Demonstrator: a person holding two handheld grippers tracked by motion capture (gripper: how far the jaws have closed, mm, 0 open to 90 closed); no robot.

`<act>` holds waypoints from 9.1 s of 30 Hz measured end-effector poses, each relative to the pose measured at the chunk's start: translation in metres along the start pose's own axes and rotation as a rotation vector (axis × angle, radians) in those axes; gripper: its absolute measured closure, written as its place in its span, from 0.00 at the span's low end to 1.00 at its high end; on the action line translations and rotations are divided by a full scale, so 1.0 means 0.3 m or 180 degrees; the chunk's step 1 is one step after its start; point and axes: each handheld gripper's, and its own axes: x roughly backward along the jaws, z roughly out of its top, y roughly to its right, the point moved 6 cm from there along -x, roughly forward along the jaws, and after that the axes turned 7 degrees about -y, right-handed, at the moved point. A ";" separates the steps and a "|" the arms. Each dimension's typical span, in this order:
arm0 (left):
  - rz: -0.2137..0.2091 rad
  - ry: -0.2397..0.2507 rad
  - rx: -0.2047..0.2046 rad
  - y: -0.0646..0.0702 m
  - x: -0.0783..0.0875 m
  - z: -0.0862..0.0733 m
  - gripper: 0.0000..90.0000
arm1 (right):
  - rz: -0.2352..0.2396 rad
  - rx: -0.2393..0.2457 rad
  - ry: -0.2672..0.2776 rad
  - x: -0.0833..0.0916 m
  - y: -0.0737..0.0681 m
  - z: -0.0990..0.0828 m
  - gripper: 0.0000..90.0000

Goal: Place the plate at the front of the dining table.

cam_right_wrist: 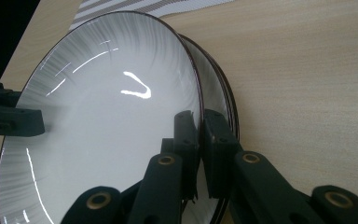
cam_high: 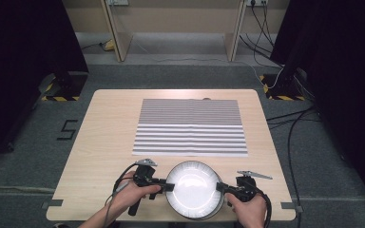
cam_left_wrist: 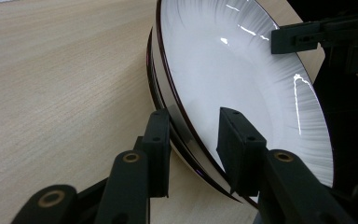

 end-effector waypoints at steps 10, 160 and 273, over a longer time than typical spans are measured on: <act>0.0082 0.0095 -0.0099 -0.006 0.010 0.021 0.77 | 0.0036 0.0056 0.0088 0.003 -0.011 0.047 0.96; 0.0580 0.1294 -0.0298 -0.088 0.174 0.267 0.92 | -0.0060 0.0881 0.0995 0.015 -0.158 0.360 0.91; 0.0780 0.1300 -0.0052 -0.261 0.128 0.441 0.92 | -0.0343 0.0923 0.1048 -0.127 -0.115 0.584 0.89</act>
